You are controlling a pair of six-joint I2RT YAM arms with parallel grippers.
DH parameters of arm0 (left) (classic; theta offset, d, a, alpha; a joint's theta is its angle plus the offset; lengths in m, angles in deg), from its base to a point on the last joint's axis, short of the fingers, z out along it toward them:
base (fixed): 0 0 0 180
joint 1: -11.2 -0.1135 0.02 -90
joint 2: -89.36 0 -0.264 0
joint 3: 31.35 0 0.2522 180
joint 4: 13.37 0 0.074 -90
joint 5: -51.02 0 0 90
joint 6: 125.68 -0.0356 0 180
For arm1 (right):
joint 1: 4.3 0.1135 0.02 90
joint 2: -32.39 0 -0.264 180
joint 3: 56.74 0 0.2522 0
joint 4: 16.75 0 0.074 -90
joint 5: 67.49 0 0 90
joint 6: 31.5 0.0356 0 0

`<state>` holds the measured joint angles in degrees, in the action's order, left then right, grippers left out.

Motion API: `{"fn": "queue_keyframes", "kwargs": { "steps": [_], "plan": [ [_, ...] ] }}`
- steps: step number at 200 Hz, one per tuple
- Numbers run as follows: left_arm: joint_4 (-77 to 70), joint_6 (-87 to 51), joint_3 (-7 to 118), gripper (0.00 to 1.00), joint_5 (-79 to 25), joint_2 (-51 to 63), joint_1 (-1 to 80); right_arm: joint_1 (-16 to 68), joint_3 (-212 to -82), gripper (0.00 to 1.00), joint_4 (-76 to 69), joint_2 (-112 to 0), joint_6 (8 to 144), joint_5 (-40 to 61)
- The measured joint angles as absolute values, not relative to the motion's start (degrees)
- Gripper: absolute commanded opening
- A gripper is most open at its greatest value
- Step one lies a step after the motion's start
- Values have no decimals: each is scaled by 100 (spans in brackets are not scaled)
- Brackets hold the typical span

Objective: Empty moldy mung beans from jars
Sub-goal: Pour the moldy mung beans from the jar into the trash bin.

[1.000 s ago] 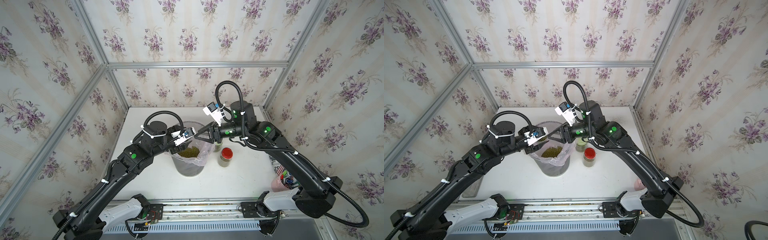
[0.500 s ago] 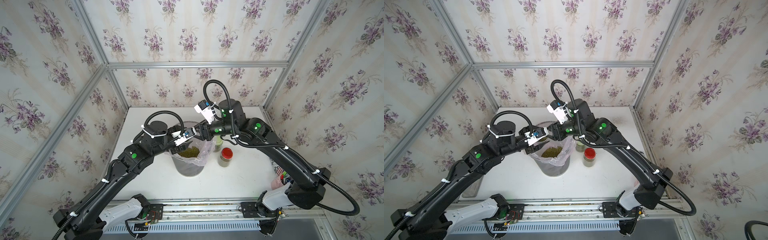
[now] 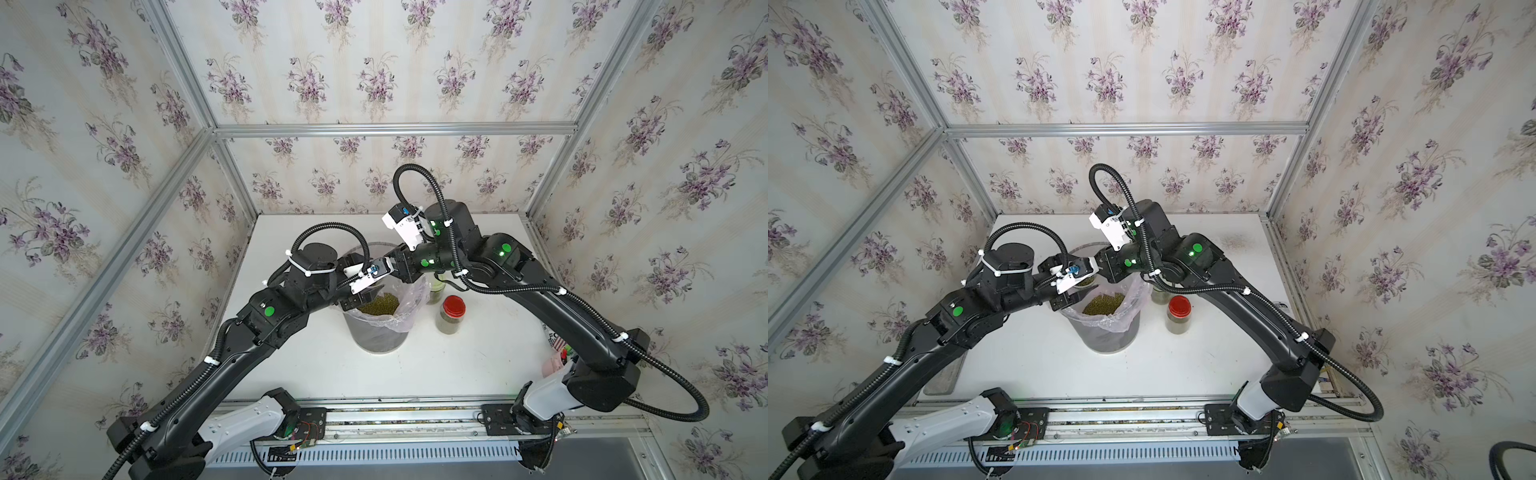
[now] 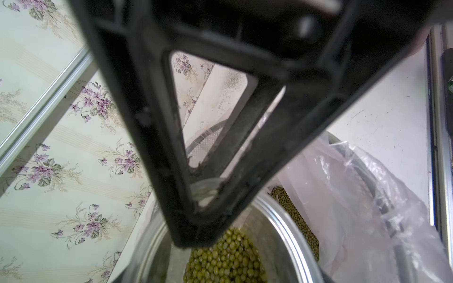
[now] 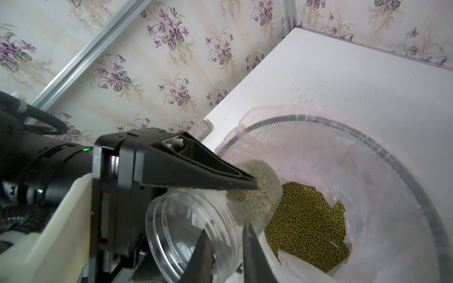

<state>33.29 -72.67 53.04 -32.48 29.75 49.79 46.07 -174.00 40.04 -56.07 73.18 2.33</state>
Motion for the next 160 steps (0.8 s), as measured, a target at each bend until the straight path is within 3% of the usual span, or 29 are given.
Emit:
{"fn": "queue_keyframes", "kwargs": {
  "steps": [49,92,122,160],
  "plan": [
    [3603,-7263,5304,42,-3447,2953,4988,4620,-17374,2,4115,-5673,7292,296],
    [3590,-7265,5304,41,-3460,2927,5005,4629,-17383,16,4146,-5712,7327,325],
    [3478,-7291,5306,41,-3360,2927,5040,4642,-17411,32,4188,-5754,7353,364],
    [3347,-7309,5337,41,-3259,2927,5040,4653,-17324,34,4163,-5625,7375,429]
  ]
}}
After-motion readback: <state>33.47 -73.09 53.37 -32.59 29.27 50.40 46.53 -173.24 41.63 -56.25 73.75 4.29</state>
